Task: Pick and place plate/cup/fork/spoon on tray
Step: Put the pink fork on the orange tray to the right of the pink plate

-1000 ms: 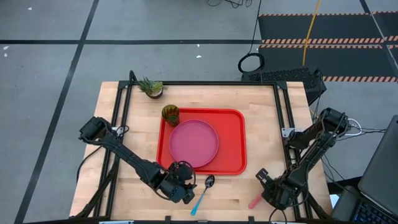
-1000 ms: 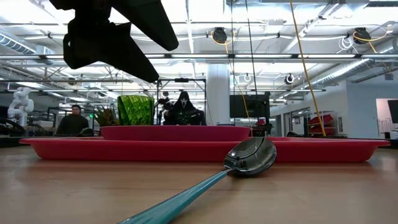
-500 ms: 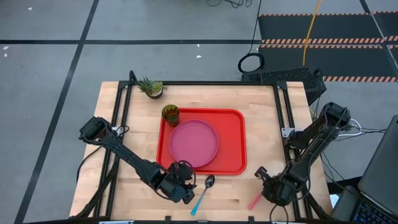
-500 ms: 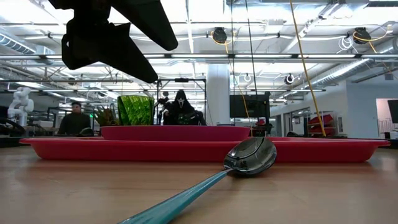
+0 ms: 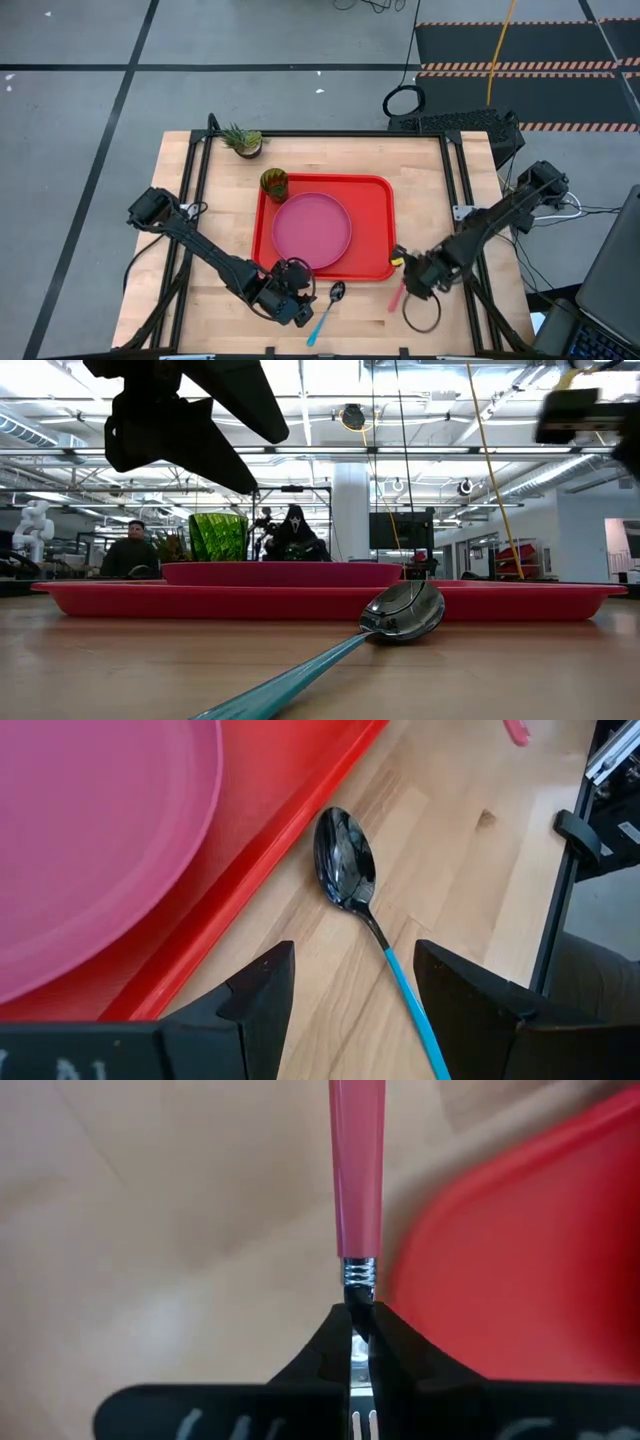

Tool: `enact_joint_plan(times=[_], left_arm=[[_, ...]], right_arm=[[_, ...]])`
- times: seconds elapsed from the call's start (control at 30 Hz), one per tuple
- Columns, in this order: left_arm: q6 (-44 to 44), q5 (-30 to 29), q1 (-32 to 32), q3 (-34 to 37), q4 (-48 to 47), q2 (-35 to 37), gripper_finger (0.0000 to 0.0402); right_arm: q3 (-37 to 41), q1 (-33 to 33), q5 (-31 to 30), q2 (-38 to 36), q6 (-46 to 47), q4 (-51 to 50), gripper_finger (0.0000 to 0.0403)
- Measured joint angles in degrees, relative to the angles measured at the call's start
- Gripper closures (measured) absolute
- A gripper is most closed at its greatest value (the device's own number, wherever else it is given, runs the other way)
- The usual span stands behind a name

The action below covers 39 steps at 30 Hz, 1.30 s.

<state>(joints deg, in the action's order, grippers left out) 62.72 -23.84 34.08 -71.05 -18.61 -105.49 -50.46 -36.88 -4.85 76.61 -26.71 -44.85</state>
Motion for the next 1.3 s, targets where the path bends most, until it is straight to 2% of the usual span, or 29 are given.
enact_joint_plan(times=[0.13,0.43,0.67,1.0,1.13,1.3], left_arm=[[-0.5,0.0,0.4,0.0,0.0,0.0,0.0193],[-1.1,0.2,0.6,0.0,0.0,0.0,0.0193],[-4.1,1.5,0.6,0.0,0.6,0.0,0.0193],[-5.2,3.4,0.5,0.0,0.5,0.0,0.0193],[-5.4,3.4,-0.1,0.0,-0.2,0.0,0.0193],[-5.7,5.0,-1.2,0.0,-1.8,0.1,0.0193]], right_arm=[[0.0,6.3,0.0,-0.7,-10.2,0.1,0.0402],[0.0,18.9,0.9,-0.9,-24.0,1.9,0.0402],[0.0,27.3,5.1,-0.7,-32.3,5.6,0.0402],[0.0,34.7,5.5,0.4,-39.6,6.5,0.04],[-0.6,37.3,8.5,1.6,-42.9,7.6,0.04],[-3.3,39.3,9.6,5.0,-46.9,6.7,0.0399]])
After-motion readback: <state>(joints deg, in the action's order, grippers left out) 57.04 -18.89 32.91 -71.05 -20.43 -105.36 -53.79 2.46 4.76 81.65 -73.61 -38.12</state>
